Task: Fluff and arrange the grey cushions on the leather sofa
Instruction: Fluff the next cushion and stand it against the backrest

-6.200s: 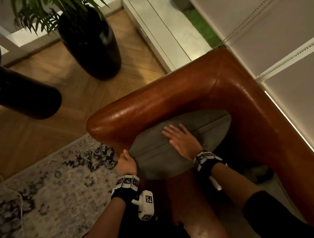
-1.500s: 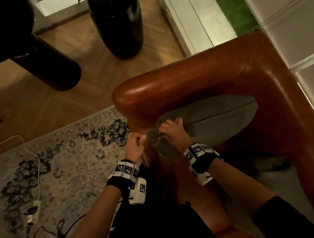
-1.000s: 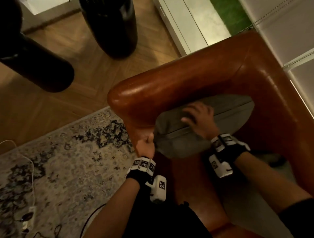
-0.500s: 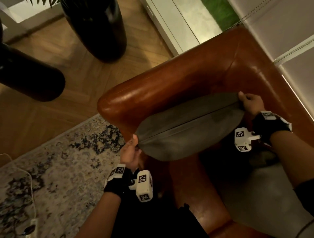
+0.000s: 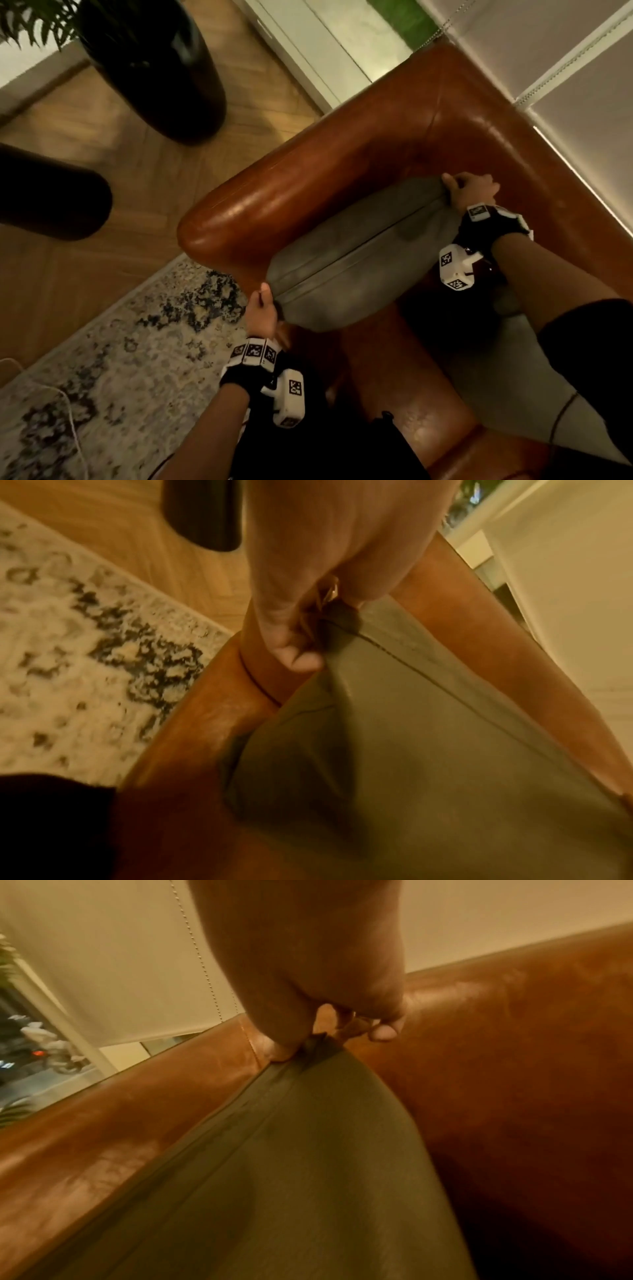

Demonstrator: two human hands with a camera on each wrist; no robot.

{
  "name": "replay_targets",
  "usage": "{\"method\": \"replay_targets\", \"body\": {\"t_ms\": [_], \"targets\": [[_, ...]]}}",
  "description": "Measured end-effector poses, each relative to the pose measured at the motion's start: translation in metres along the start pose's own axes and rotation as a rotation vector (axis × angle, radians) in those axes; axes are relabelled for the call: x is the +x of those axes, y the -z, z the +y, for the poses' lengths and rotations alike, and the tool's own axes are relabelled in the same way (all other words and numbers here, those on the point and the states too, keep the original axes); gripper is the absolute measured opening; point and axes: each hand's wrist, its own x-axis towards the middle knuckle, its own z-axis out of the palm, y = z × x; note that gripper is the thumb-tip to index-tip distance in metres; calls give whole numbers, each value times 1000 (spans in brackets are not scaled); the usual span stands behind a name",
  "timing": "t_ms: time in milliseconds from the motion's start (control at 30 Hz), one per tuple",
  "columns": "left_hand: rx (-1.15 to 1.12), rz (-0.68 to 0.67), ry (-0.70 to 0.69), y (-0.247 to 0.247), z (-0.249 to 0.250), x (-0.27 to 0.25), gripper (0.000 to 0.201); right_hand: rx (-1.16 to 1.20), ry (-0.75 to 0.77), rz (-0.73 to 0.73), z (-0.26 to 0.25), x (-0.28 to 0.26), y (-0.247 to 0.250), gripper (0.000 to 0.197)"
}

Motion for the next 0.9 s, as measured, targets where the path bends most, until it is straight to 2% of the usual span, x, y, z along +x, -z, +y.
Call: {"method": "replay_targets", "body": {"t_ms": [100, 200, 267, 367, 433, 533, 600, 667, 767, 833, 900], "targets": [[109, -5, -111, 13, -6, -2, 60, 13, 63, 37, 2, -11, 12, 51], [160, 24, -234, 30, 0, -4, 53, 54, 102, 67, 15, -34, 36, 54], [200, 95, -392, 35, 19, -10, 52, 124, 155, 105, 34, -49, 59, 53], [357, 198, -743, 17, 64, -27, 45, 187, 174, 246, 89, -76, 101, 50], [408, 98, -896, -12, 99, -44, 42, 202, 123, 338, 138, -98, 126, 47], [475, -175, -1079, -73, 141, -71, 34, 246, -39, 399, 217, -136, 150, 46], [490, -370, -1182, -123, 162, -94, 31, 305, -183, 439, 273, -162, 154, 55], [549, -576, -1164, -175, 175, -119, 26, 363, -325, 459, 332, -184, 142, 63], [705, -814, -980, -249, 181, -159, 31, 415, -556, 424, 404, -210, 109, 56], [749, -869, -814, -291, 178, -185, 43, 442, -704, 380, 431, -225, 88, 48], [767, -867, -646, -322, 172, -202, 59, 500, -790, 294, 446, -234, 70, 46]]}}
